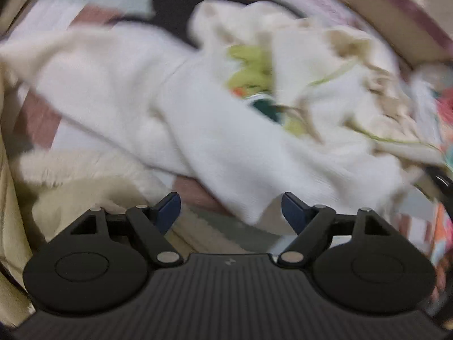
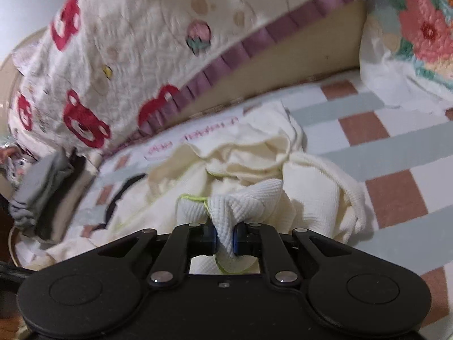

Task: Fold clothes

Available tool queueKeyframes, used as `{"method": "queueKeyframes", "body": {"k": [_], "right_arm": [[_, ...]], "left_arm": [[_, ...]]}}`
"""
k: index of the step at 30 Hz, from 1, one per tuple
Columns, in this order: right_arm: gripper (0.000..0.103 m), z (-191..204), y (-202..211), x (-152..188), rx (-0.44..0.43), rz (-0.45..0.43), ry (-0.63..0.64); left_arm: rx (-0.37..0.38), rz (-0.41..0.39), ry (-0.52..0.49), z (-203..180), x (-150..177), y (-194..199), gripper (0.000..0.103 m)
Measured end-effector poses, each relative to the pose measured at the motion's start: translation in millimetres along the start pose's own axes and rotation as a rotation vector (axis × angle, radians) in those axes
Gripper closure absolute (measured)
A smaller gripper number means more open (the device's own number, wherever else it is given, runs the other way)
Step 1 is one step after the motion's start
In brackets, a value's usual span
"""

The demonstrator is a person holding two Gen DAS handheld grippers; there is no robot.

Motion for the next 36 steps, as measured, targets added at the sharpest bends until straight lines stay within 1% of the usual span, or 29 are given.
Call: {"method": "queueKeyframes", "body": {"k": [4,5,6,7,8,9,11,12,13,15,18,20,21,22,24,26,28,29,30,33,36], "right_arm": [[0.092,5,20,-7,-0.002,-0.038,0.049],[0.092,7,25,-8,-0.001,-0.044,0.061],[0.092,9,27,-8,-0.001,-0.048,0.069],[0.092,10,28,-7,0.0,-0.049,0.08],[0.092,12,28,-5,-0.001,-0.045,0.092],[0.092,13,27,-4,0.0,-0.044,0.102],[0.092,14,25,-2,0.001,-0.04,0.103],[0.092,14,24,-2,0.001,-0.039,0.103],[0.092,14,26,-2,-0.003,-0.042,0.109],[0.091,14,29,-4,-0.011,-0.048,0.119],[0.091,13,34,-6,-0.022,-0.057,0.135],[0.091,13,38,-7,-0.029,-0.064,0.145],[0.092,13,39,-7,-0.03,-0.065,0.152],[0.092,12,37,-5,-0.003,-0.048,0.175],[0.091,9,32,1,0.049,-0.015,0.217],[0.09,4,29,7,0.076,0.009,0.192],[0.08,-2,26,13,0.104,0.031,0.168],[0.07,-6,26,15,0.121,0.033,0.153],[0.064,-11,26,16,0.139,0.034,0.138],[0.063,-23,25,18,0.171,0.042,0.106],[0.063,-34,26,17,0.164,0.048,0.053]], "left_arm": [[-0.005,-0.02,0.062,2,1,-2,0.02],[-0.005,-0.029,0.066,1,1,-2,0.018],[0.007,-0.047,0.039,-2,0,-2,0.017],[0.019,-0.066,0.012,-5,-2,-2,0.021],[0.031,-0.084,-0.015,-8,-3,-2,0.038],[0.033,-0.109,-0.054,-13,-4,-1,0.049],[-0.034,-0.214,-0.238,-29,-1,1,0.088],[-0.062,-0.265,-0.334,-38,3,3,0.092],[-0.081,-0.314,-0.403,-45,8,5,0.097],[-0.089,-0.38,-0.461,-53,13,16,0.099],[-0.137,-0.532,-0.564,-65,14,52,0.099],[-0.137,-0.598,-0.576,-65,8,77,0.099],[-0.108,-0.592,-0.541,-62,3,85,0.099],[-0.079,-0.582,-0.503,-58,-2,92,0.099],[-0.015,-0.525,-0.419,-46,-9,95,0.099],[0.029,-0.463,-0.364,-37,-9,87,0.099],[0.088,-0.393,-0.277,-27,-6,75,0.099],[0.118,-0.356,-0.231,-23,-3,68,0.099],[0.145,-0.321,-0.189,-19,0,62,0.099],[0.18,-0.237,-0.12,-15,6,49,0.098],[0.188,-0.162,-0.06,-11,15,39,0.091]]}}
Point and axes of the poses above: each gripper's, at about its wrist camera, not at the fingertips, and y roughly against the way its jaws point, z to its left, x to its underside, the point moved 1 cm from there along -y, roughly the way its jaws point, and after that the axes turned 15 degrees about -z, right-handed, at the moved point
